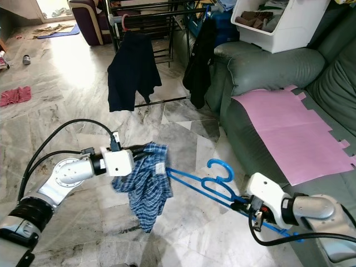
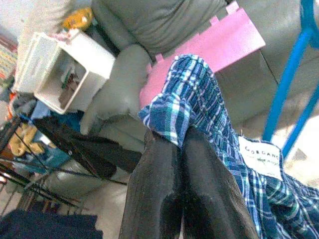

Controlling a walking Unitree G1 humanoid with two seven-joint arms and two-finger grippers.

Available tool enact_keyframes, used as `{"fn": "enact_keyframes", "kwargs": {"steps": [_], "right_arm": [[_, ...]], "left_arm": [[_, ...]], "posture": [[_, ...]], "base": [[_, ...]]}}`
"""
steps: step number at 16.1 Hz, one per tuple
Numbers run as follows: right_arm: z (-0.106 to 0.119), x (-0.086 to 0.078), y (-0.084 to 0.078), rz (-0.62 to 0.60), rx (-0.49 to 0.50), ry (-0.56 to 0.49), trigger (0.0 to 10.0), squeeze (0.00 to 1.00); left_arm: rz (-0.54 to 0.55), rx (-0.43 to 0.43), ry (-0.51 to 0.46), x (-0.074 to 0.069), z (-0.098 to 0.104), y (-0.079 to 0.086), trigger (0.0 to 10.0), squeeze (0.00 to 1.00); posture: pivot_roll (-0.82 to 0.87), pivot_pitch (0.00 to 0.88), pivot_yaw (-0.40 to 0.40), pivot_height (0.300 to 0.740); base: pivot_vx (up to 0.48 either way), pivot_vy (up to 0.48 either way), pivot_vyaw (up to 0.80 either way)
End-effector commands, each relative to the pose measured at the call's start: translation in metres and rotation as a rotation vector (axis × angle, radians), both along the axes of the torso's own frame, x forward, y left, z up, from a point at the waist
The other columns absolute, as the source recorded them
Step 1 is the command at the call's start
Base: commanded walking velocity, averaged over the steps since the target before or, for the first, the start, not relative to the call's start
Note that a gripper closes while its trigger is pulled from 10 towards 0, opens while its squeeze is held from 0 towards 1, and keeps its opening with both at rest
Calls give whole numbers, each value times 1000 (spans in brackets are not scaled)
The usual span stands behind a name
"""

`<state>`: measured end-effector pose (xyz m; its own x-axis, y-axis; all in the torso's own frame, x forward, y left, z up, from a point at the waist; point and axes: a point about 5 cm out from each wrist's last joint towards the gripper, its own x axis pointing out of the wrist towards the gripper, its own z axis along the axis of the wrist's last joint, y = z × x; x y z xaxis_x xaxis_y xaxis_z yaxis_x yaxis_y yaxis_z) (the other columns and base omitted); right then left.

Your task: Hang hanger

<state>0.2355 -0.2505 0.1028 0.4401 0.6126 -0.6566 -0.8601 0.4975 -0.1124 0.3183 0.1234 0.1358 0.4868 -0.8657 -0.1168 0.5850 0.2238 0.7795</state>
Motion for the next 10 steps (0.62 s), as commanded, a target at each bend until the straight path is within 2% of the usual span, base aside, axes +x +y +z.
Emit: {"fn": "enact_keyframes", "kwargs": {"steps": [1, 2, 4, 6, 7, 9, 10], "right_arm": [[-1, 0, 3, 12, 18, 10, 10000, 0], [-6, 1, 5, -2, 23, 17, 10000, 0], [-12, 2, 3, -31, 6, 20, 10000, 0], [-16, 2, 2, -46, -2, 27, 10000, 0], [-25, -3, 2, -85, 27, 57, 10000, 0], [-48, -13, -6, -245, 112, 135, 10000, 0], [-51, -3, -11, -413, 213, 116, 10000, 0]], "left_arm": [[-23, -19, -28, -2, 4, -5, 10000, 0], [-44, -63, -52, -4, 11, -14, 10000, 0], [-54, -105, -64, -5, 19, -19, 10000, 0], [-48, -120, -75, -4, 23, -21, 10000, 0], [-3, -176, -91, -2, 33, -20, 10000, 0], [116, -375, -110, 7, 59, -13, 10000, 0], [123, -431, -112, 6, 67, -15, 10000, 0]], "posture": [[-47, 90, -3, 740], [-47, 89, -2, 740], [-47, 89, -1, 740], [-45, 89, 0, 740], [-43, 89, -2, 740], [-41, 93, -6, 740], [-36, 94, -8, 740]], "base": [[0, 0, 0], [0, 0, 0], [0, 0, 0], [0, 0, 0], [0, 0, 0], [0, 0, 0], [0, 0, 0]]}}
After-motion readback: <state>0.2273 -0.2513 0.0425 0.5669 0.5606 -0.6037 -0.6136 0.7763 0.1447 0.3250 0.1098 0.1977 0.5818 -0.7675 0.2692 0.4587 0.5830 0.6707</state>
